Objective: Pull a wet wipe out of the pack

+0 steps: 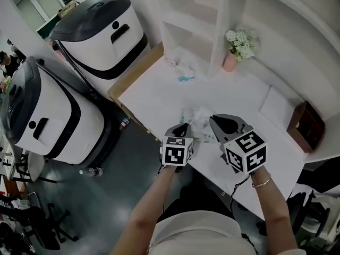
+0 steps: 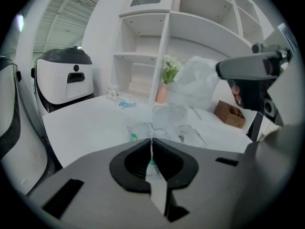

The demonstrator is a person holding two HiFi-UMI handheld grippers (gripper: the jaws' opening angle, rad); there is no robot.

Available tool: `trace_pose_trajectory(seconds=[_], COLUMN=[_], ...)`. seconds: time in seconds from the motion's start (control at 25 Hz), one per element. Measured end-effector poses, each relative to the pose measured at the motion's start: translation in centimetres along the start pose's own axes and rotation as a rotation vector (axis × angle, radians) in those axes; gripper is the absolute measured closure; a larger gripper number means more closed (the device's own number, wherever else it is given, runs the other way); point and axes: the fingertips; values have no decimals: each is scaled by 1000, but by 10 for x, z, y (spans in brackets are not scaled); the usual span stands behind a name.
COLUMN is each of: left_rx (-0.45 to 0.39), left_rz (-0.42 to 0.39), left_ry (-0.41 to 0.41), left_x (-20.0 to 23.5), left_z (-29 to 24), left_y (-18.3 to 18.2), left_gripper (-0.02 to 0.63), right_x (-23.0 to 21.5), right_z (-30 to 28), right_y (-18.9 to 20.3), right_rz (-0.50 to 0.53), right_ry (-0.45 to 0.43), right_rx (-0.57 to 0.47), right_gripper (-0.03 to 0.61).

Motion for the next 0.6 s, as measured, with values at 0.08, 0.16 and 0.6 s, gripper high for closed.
trace_pose_trajectory(seconds=[0.08, 0.16, 0.6], left_rx=[-9, -19, -68], left_rz=[7, 13, 72], left_ry=[-8, -15, -43], left_x=[3, 7, 16], left_z=[6, 12, 49], left_y=[0, 0, 6], left_gripper=[609, 611, 617], right_x=[1, 2, 5], right_z=[4, 9, 39], right_y=[-2, -5, -11], right_rz=[-10, -20, -75], right_ry=[5, 11, 63], right_rx=[-19, -39, -123], right_gripper=[568, 568, 568])
Point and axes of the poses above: the fingertips, and each gripper's own axes: z backward along the fingers, x to its left, y out of its underside, and after that the axes turned 10 degrees about -z, right-handed
